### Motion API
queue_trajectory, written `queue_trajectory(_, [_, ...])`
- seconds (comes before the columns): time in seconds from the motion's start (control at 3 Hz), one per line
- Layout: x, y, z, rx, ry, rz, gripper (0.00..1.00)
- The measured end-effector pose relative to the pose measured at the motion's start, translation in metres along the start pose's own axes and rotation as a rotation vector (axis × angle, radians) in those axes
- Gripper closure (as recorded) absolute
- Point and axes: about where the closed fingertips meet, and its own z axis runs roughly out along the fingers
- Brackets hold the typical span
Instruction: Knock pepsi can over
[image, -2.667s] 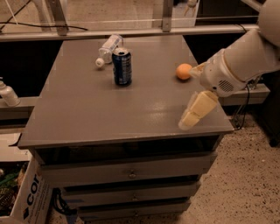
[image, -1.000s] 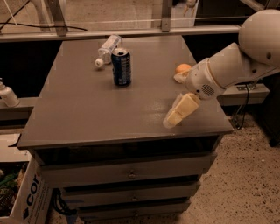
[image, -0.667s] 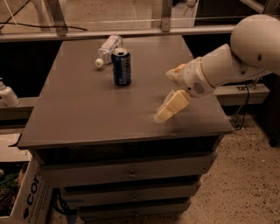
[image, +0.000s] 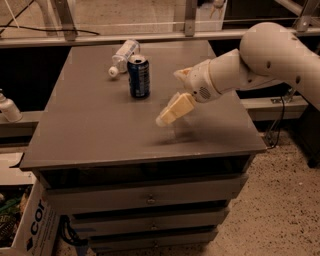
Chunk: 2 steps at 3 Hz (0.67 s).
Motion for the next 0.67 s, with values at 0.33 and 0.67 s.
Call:
queue_trajectory(0.33, [-0.0157, -0.0109, 0.0293, 0.016, -0.049, 0.022, 0.0])
queue_trajectory(0.67, [-0.0157, -0.0108, 0.0294, 0.016, -0.049, 0.022, 0.0])
